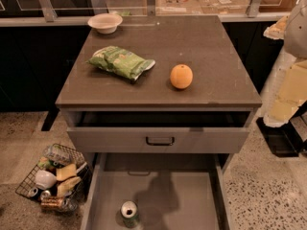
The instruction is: Pick green can from middle drawer and place on counter
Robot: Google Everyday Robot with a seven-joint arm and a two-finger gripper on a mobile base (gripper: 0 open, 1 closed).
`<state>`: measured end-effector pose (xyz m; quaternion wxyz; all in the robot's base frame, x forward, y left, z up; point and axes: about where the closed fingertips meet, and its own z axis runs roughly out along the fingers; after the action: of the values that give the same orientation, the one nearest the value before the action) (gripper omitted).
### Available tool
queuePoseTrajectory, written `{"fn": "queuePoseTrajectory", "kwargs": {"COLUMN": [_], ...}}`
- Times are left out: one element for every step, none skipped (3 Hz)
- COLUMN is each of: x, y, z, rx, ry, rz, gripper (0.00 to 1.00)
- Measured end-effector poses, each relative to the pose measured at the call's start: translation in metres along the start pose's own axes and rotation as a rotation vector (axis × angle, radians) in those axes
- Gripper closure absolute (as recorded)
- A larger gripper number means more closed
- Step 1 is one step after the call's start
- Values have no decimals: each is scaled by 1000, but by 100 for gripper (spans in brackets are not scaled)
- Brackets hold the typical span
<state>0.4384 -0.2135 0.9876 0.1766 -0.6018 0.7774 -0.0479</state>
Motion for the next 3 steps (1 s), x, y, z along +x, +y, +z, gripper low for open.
{"fn": "queuePoseTrajectory", "kwargs": {"x": [0, 10, 39], "y": [0, 8, 37], "z": [0, 11, 39], "rx": [2, -3, 2], "ry": [-2, -64, -184], "rz": [0, 32, 78], "gripper": [0, 0, 0]}}
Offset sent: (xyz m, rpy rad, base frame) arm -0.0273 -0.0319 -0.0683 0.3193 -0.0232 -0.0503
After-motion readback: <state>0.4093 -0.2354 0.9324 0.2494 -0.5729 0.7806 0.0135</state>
